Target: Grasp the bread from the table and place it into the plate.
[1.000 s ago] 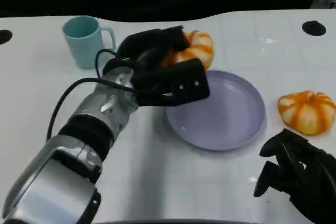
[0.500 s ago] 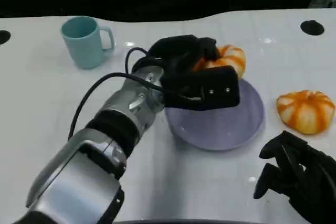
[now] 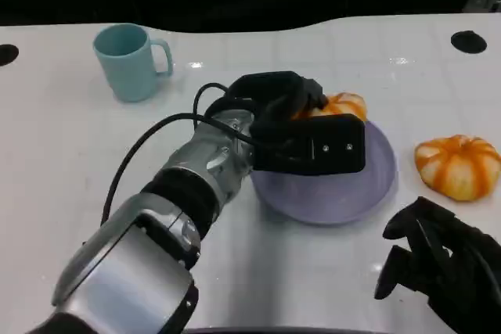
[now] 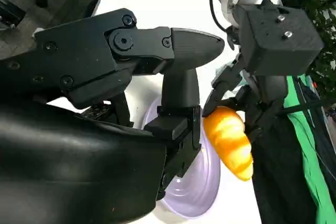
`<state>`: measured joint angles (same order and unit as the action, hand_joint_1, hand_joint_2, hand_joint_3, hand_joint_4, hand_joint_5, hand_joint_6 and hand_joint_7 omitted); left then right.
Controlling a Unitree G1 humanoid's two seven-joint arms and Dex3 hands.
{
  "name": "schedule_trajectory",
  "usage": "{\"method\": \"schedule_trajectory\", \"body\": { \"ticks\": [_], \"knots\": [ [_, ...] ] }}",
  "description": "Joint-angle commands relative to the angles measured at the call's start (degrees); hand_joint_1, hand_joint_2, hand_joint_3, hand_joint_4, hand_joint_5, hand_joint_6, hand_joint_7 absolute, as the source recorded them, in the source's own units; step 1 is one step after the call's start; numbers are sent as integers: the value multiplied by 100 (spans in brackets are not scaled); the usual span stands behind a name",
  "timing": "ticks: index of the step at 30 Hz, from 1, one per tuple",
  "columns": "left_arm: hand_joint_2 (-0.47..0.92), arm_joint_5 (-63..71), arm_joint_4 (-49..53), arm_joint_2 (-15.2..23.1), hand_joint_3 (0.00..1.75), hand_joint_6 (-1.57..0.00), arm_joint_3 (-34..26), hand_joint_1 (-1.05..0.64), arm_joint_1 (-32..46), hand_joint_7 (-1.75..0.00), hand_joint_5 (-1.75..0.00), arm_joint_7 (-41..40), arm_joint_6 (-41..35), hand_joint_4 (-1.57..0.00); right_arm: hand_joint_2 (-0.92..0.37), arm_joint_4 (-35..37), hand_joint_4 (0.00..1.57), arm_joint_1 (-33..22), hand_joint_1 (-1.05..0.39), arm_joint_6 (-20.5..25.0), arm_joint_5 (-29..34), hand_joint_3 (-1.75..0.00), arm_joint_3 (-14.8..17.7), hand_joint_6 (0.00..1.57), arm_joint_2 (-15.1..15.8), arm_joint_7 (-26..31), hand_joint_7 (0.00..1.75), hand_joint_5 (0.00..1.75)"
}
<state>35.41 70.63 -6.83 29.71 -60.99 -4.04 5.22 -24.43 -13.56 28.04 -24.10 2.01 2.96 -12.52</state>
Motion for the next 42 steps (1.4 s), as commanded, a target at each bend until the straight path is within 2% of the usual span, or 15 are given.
{"method": "schedule_trajectory", "body": {
  "ticks": [1, 2, 4, 6, 9, 10, 12, 16, 19, 27, 35, 42],
  "knots": [
    [92, 94, 55, -15, 25, -85, 102, -32, -245, -6, -131, 151, -136, -59, -92, -44, 62, -34, -45, -54, -70, -41, 46, 48, 13, -2, 160, 175],
    [92, 109, 60, -26, 19, -86, 122, -30, -258, -6, -148, 184, -166, -58, -92, -37, 62, -34, -44, -64, -77, -41, 49, 48, 9, -10, 161, 175],
    [91, 95, 85, -42, 12, -91, 122, -30, -270, -8, -167, 246, -184, -61, -92, -29, 62, -30, -45, -87, -56, -41, 43, 48, 22, -21, 161, 175],
    [90, 22, 109, -43, 6, -96, 71, -32, -261, -8, -166, 319, -136, -64, -92, -22, 63, -26, -45, -91, -57, -41, 47, 48, 27, -27, 161, 175],
    [92, -46, 121, -18, 6, -80, 34, -40, -254, -1, -143, 409, -60, -67, -92, -20, 64, -17, -45, -52, -74, -42, 70, 49, 25, -5, 161, 175],
    [92, -54, 113, 7, 9, -70, 34, -46, -254, -1, -115, 447, -15, -59, -92, -14, 64, -12, -45, -52, -82, -41, 79, 49, 29, -11, 161, 175],
    [92, -34, 103, 48, 14, -59, 55, -51, -270, 0, -85, 551, 41, -44, -92, 2, 64, -3, -45, -60, -96, -41, 93, 49, 43, -37, 161, 175],
    [92, 42, 70, 152, 27, -46, 126, -63, -318, 0, -45, 852, 56, -22, -92, 15, 64, 12, -45, -39, -95, -40, 119, 49, 44, -17, 160, 175],
    [92, 53, 24, 228, 35, -38, 155, -72, -323, 0, -34, 997, 68, -16, -92, 65, 64, 31, -44, -78, -95, -41, 133, 50, 52, -62, 161, 175],
    [92, -238, -332, 529, 44, -30, -98, -78, -314, 0, -27, 1836, 106, -6, -92, 91, 65, 66, -44, -11, -90, -40, 172, 51, 40, -24, 161, 175],
    [92, -520, -1012, 896, 45, -46, -357, -78, -22, -7, -30, 2211, 238, -15, -92, 51, 64, 69, -44, -11, -44, -41, 154, 50, 78, -23, 161, 175],
    [92, -1013, -1839, 1123, 45, -39, -772, -76, 492, -2, -30, 2406, 34, -14, -92, 18, 64, 63, -44, 36, -30, -40, 128, 49, 45, 48, 162, 175]
  ]
}}
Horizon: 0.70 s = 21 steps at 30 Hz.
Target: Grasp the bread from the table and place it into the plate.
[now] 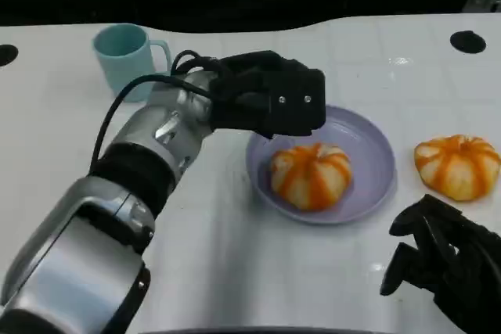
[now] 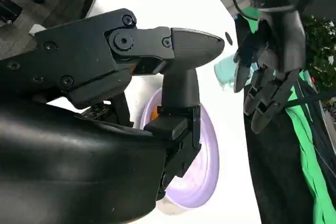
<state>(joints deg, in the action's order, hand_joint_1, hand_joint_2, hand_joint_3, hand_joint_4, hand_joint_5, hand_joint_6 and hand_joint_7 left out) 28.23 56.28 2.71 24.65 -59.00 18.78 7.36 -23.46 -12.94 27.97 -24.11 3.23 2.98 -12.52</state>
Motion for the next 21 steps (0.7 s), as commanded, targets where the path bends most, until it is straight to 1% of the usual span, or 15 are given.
{"method": "schedule_trajectory", "body": {
  "ticks": [1, 2, 4, 5, 6, 8, 11, 13, 14, 15, 17, 18, 19, 20, 21],
  "knots": [
    [92, -482, -512, 176, 45, -39, -412, -76, 403, -2, -30, 143, -178, -14, -92, -75, 64, -2, -44, 35, -25, -40, 2, 49, 41, 51, 162, 175],
    [92, -744, -615, 169, 43, -39, -619, -73, 539, -2, -31, 175, -110, -16, -92, -72, 64, -3, -44, 28, -15, -40, -4, 49, 44, 53, 162, 175],
    [92, -1227, -815, 166, 37, -43, -980, -68, 800, -3, -54, 272, 14, -16, -92, -65, 64, -2, -44, 23, -25, -40, -4, 49, 42, 45, 162, 175],
    [92, -1480, -993, 181, 36, -46, -1159, -68, 994, -4, -64, 338, 83, -19, -92, -55, 64, -1, -43, 14, -43, -41, -3, 49, 33, 31, 162, 175],
    [92, -1667, -1170, 201, 36, -48, -1286, -68, 1166, -5, -69, 394, 117, -23, -92, -44, 64, -1, -43, -10, -43, -42, -8, 49, 28, 18, 162, 175],
    [92, -1982, -1534, 216, 37, -50, -1482, -67, 1473, -6, -74, 479, 66, -26, -92, -43, 64, -2, -43, -20, -30, -42, -18, 49, 23, 26, 162, 175],
    [92, -2610, -2317, 111, 34, -63, -1891, -61, 2074, -12, -83, 500, -335, -36, -92, -93, 64, -6, -44, 31, -3, -41, -36, 50, 24, 90, 161, 175],
    [92, -2744, -2585, 100, 33, -66, -1937, -60, 2224, -13, -85, 497, -521, -39, -92, -103, 64, -8, -44, 36, -6, -41, -42, 50, 27, 100, 161, 175],
    [92, -3143, -2920, -18, 33, -66, -2139, -60, 2494, -13, -85, 530, -714, -39, -92, -82, 64, -15, -44, -3, -21, -41, -42, 50, 16, 80, 161, 175],
    [92, -3534, -3294, -133, 35, -71, -2329, -57, 2788, -29, -110, 551, -916, -48, -92, -74, 64, -22, -44, -28, -25, -41, -45, 50, 9, 72, 161, 175],
    [92, -4129, -3990, -279, 36, -58, -2585, -57, 3274, -81, -134, 529, -1375, -54, -92, -69, 64, -33, -44, -56, -26, -41, -52, 50, 8, 59, 160, 175],
    [92, -4230, -4173, -285, 36, -54, -2602, -57, 3370, -98, -141, 501, -1522, -54, -92, -72, 64, -35, -44, -58, -24, -41, -55, 50, 11, 60, 160, 175],
    [92, -4286, -4297, -279, 36, -52, -2599, -57, 3423, -104, -144, 476, -1633, -55, -92, -73, 64, -36, -44, -59, -23, -42, -56, 50, 11, 59, 160, 175],
    [92, -4616, -4636, -306, 36, -51, -2741, -57, 3577, -107, -145, 414, -2060, -55, -92, -68, 64, -40, -44, -74, -27, -42, -57, 50, 9, 49, 160, 175],
    [92, -4933, -4932, -325, 42, -49, -2883, -57, 3721, -126, -162, 367, -2437, -53, -92, -67, 64, -45, -44, -81, -35, -42, -56, 50, 2, 45, 160, 175]
  ]
}}
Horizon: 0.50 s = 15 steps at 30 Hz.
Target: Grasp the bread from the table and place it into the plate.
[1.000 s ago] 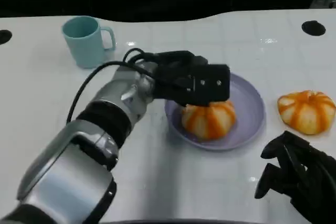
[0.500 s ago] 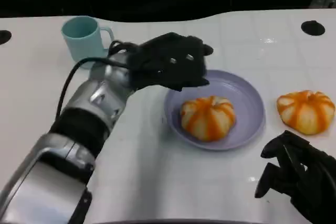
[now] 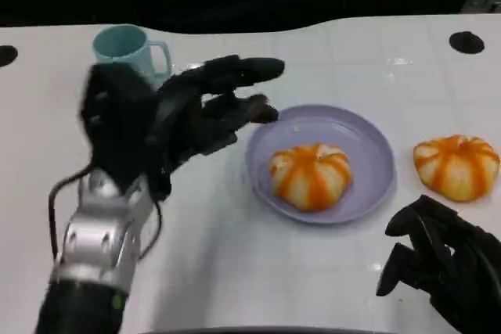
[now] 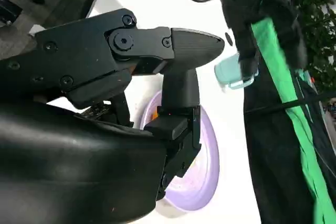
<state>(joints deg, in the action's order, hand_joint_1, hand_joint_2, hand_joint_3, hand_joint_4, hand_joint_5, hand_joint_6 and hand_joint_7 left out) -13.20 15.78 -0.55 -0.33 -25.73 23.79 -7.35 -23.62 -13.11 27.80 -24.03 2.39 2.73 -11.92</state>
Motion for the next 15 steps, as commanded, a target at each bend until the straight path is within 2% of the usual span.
{"method": "schedule_trajectory", "body": {
  "ticks": [1, 3, 4, 8, 15],
  "knots": [
    [92, -1066, -1157, -10, 45, -47, -508, -58, 537, -138, -168, -175, -1277, -54, -92, -63, 64, -31, -44, -60, -38, -42, 20, 50, 28, -9, 160, 175],
    [92, -1416, -1481, -18, 47, -42, -652, -60, 706, -159, -173, -237, -1655, -60, -92, -84, 63, -35, -44, -44, -37, -42, 11, 50, 31, 0, 160, 175],
    [92, -1621, -1682, -94, 48, -42, -751, -60, 840, -162, -174, -378, -1868, -62, -92, -85, 63, -35, -44, -46, -39, -42, 11, 50, 27, 4, 159, 175],
    [92, -2203, -2363, -326, 41, -49, -953, -59, 1373, -168, -175, -874, -2495, -69, -92, -80, 63, -22, -44, -44, -12, -42, 5, 51, 45, 13, 160, 175],
    [92, -2558, -2906, -621, 42, -48, -945, -58, 2151, -171, -175, -1297, -2749, -76, -92, -125, 62, -17, -44, 39, -77, -41, 43, 49, 60, 21, 160, 175]
  ]
}}
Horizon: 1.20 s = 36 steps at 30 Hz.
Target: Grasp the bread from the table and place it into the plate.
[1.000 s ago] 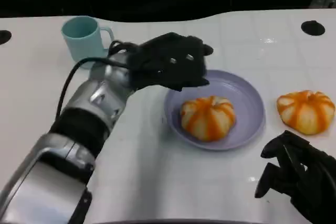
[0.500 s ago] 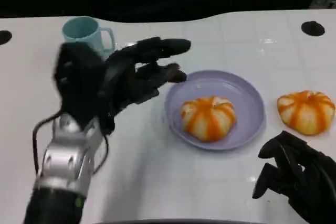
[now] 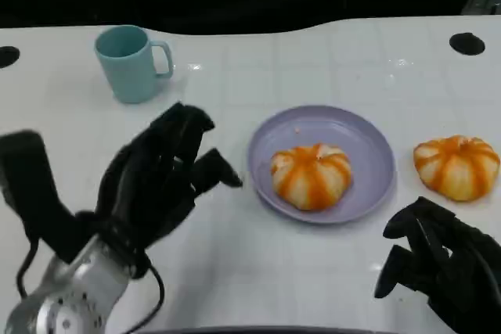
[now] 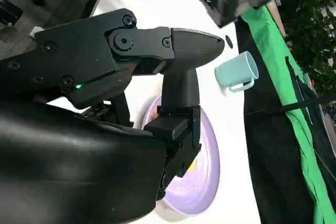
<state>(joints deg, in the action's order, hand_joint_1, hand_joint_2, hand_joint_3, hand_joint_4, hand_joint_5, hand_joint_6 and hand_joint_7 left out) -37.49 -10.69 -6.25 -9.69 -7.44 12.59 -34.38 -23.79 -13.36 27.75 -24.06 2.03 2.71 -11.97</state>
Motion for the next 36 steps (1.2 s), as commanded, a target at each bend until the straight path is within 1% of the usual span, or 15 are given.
{"method": "schedule_trajectory", "body": {
  "ticks": [1, 5, 8, 14, 21, 27, 36],
  "knots": [
    [92, -138, -286, -61, 43, -47, 3, -58, 370, -172, -175, -200, -49, -76, -92, -110, 62, 11, -44, 55, -77, -41, 82, 49, 64, 28, 160, 175],
    [92, -140, -294, -46, 48, -47, 68, -57, 537, -174, -175, -139, 41, -77, -92, -81, 62, 14, -44, -8, -37, -42, 71, 49, 82, -6, 160, 175],
    [92, -96, -306, -8, 49, -50, 97, -55, 779, -175, -175, -104, 93, -78, -92, -138, 62, 23, -44, 79, 3, -42, 44, 49, 79, 81, 160, 175],
    [92, -113, -402, 6, 43, -54, 106, -55, 1074, -175, -175, -222, 37, -80, -92, -175, 61, 17, -43, 83, -40, -44, 40, 47, 63, 81, 161, 175],
    [92, 24, -520, 69, 46, -56, 262, -55, 1376, -175, -175, -203, 93, -82, -92, -237, 61, 21, -43, 177, -43, -43, 54, 48, 68, 133, 160, 175],
    [92, 110, -454, 84, 45, -56, 336, -56, 1427, -175, -175, -145, 231, -82, -92, -260, 62, 19, -44, 256, -90, -41, 90, 49, 59, 150, 160, 175],
    [92, 114, -395, 82, 42, -60, 346, -56, 1375, -175, -175, -166, 280, -84, -92, -225, 62, 3, -44, 156, -4, -41, 60, 49, 104, 92, 161, 175]
  ]
}}
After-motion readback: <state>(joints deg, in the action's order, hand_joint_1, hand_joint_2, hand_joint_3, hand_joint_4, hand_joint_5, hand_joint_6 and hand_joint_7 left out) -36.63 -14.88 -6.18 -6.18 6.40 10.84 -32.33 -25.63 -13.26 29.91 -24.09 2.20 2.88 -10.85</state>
